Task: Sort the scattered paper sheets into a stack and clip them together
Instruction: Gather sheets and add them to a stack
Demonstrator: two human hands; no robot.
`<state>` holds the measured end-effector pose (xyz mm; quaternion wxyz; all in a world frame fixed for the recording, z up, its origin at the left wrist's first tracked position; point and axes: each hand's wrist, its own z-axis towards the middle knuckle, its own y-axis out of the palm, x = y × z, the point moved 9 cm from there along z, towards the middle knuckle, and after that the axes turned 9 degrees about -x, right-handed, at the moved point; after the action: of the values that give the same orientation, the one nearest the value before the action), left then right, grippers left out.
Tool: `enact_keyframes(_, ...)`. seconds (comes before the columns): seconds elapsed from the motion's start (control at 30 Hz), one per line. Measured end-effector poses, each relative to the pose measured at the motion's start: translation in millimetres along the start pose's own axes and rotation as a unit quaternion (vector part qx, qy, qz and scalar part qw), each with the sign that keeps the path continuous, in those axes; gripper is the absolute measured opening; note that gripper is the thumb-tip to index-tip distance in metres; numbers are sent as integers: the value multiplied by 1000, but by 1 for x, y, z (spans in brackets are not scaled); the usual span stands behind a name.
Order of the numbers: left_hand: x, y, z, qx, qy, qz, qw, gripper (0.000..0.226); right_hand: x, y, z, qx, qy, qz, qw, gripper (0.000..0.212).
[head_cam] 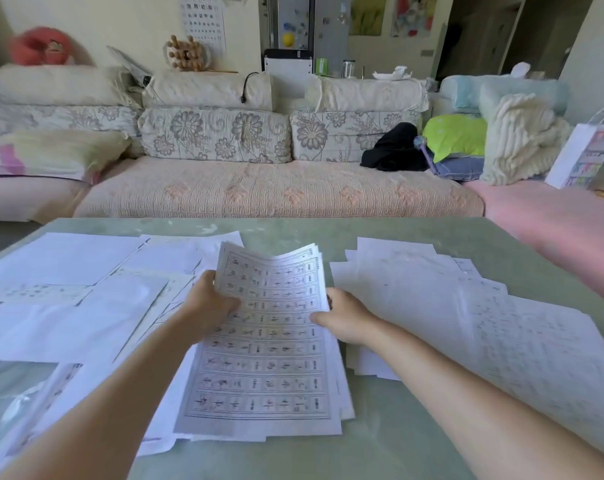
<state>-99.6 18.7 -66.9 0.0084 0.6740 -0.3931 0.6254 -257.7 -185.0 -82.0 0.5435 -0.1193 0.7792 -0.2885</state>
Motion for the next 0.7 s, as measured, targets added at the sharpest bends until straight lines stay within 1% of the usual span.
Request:
enact_keyframes(0.03, 1, -5, 0, 25, 1, 78, 997, 37, 0, 0, -1, 6, 5, -33, 999, 42)
enact_keyframes(0.1, 1, -9, 2, 53, -4, 204, 978, 36, 1, -10, -4, 35, 9, -80, 996, 47)
enact_keyframes(0.17, -2, -9, 5, 58, -21, 263, 963, 41, 5, -26, -10, 63, 5, -112, 992, 44)
enact_keyframes(0.23, -2, -5, 7, 64, -37, 316, 946, 58, 13, -43, -16, 77, 12, -156, 985, 40)
enact_keyframes(0.27, 2, -2, 7, 75, -37, 357, 930, 65, 19, -52, -19, 79, 20, -179, 981, 39)
enact_keyframes(0.33, 17, 8, 2, 95, -19, 423, 901, 71, 31, -69, -26, 86, 33, -205, 974, 38)
enact_keyframes(0.37, 25, 15, 1, 100, 1, 430, 897, 71, 37, -77, -30, 91, 38, -207, 973, 37)
enact_keyframes(0.4, 34, 25, 1, 98, 24, 421, 902, 69, 44, -85, -32, 95, 42, -206, 973, 37)
enact_keyframes(0.47, 54, 48, 2, 76, 76, 364, 925, 61, 55, -103, -33, 100, 48, -203, 973, 37)
enact_keyframes(0.53, 77, 80, 4, 38, 125, 309, 942, 49, 66, -125, -32, 111, 55, -194, 973, 38)
enact_keyframes(0.6, 100, 118, 9, -10, 159, 281, 946, 43, 77, -152, -29, 127, 65, -191, 971, 40)
enact_keyframes(0.7, 128, 174, 21, -66, 173, 282, 941, 47, 101, -189, -22, 135, 97, -200, 966, 47)
